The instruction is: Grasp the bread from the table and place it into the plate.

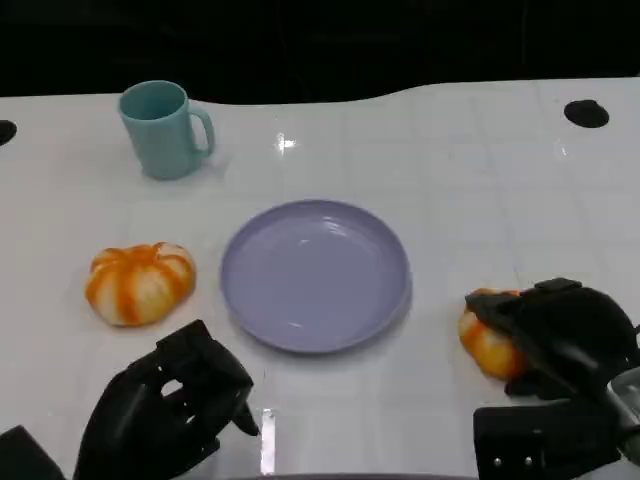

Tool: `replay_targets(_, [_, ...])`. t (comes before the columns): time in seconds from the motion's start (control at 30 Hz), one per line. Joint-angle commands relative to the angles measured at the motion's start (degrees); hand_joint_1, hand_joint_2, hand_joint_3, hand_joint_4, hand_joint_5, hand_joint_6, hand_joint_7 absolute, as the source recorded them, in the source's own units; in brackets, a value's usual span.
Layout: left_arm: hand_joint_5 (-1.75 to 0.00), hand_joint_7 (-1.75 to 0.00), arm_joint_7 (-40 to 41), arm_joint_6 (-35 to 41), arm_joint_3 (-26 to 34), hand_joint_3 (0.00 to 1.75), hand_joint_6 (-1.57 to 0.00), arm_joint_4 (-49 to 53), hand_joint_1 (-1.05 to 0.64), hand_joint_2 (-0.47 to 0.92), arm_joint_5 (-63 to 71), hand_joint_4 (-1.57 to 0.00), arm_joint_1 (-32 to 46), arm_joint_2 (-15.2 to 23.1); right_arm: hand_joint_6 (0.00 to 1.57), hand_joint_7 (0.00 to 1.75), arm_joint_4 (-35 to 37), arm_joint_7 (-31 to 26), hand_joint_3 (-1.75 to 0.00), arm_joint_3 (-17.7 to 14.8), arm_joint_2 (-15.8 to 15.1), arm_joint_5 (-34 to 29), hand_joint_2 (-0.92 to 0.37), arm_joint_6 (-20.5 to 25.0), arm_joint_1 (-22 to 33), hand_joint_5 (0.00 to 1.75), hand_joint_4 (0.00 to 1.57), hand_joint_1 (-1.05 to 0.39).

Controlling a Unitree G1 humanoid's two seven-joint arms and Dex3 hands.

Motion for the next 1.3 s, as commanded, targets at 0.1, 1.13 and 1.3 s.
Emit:
replay_targets(0.1, [-1.75,-1.41,0.8,1.1,-0.1,0.32,-0.59,-1.2,-0.57,0.92,0.3,-0.62,0.7,0.5,1.29,0.33,8.5,-14.4,-0.11,-1.4,-0.1,5.4,-0.88,-9.8,-2.4,1.61,0.93,-0.13])
replay_targets(1.13, [-1.75,-1.47,0.9,0.3,-0.4,0.34,-0.55,-1.0,-0.55,0.92,0.8,-0.60,0.9,0.1,0.76,1.71,5.9,-23.6,-1.46,-2.0,1.8,12.8,-0.20,-21.8,-7.3,1.75,0.99,-0.11])
replay_targets(1.3, [-1.75,-1.47,1.1,0.5,-0.6,0.34,-0.55,-1.1,-0.55,0.92,0.8,-0.61,1.0,0.0,0.75,1.75,5.4,-20.2,-1.52,-2.1,4.8,14.9,-0.20,-22.5,-10.4,1.75,1.01,-0.15])
